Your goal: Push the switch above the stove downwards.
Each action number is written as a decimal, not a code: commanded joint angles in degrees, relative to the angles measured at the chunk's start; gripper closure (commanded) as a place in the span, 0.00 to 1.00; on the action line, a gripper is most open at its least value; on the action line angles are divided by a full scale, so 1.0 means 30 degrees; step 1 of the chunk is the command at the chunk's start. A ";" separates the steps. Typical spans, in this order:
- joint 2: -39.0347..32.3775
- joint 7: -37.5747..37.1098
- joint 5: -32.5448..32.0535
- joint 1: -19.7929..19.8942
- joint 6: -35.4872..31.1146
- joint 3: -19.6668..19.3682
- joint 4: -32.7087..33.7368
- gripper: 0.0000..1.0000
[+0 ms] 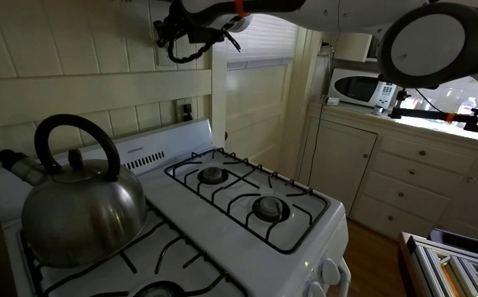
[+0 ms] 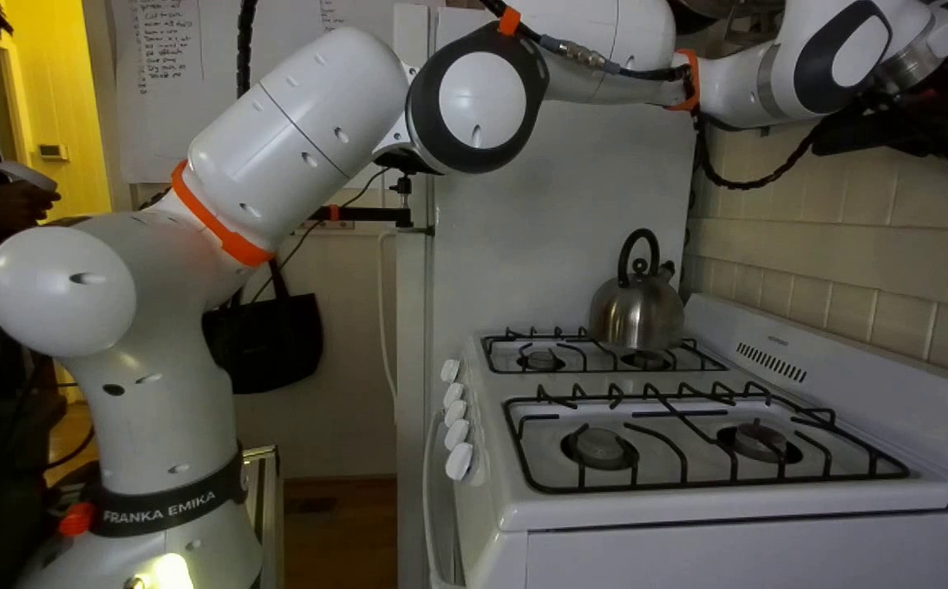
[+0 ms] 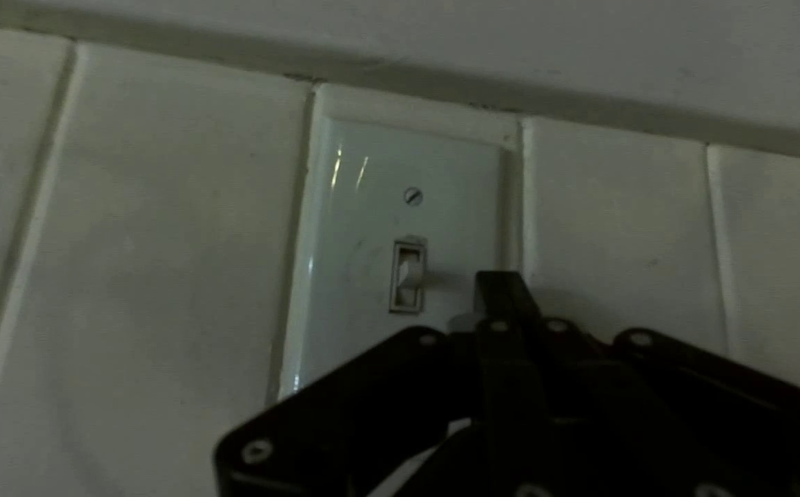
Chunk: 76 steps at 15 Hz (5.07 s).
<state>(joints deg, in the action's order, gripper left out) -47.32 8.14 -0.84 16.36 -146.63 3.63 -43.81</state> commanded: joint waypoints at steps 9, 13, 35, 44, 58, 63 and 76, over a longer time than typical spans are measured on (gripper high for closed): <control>-0.0444 -0.1400 -0.0388 -0.0087 -0.0361 -0.1037 0.1015 1.00; -0.0437 -0.2094 -0.0532 -0.0230 -0.0250 -0.1524 0.1058 1.00; -0.0352 -0.2835 -0.0405 -0.0711 0.0614 -0.2986 0.0851 1.00; -0.0406 -0.2086 -0.0654 -0.0680 0.3449 -0.3876 0.0738 1.00; 0.1755 -0.0781 -0.0473 -0.0927 0.6684 -0.3815 -0.0259 0.41; 0.2280 -0.0624 -0.0357 -0.1050 0.7373 -0.3669 -0.0607 0.04; 0.4662 -0.2307 -0.0279 -0.1531 0.7474 -0.3574 -0.3219 0.00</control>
<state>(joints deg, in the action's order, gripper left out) -37.30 3.04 -1.62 12.53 -125.39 -6.84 -47.29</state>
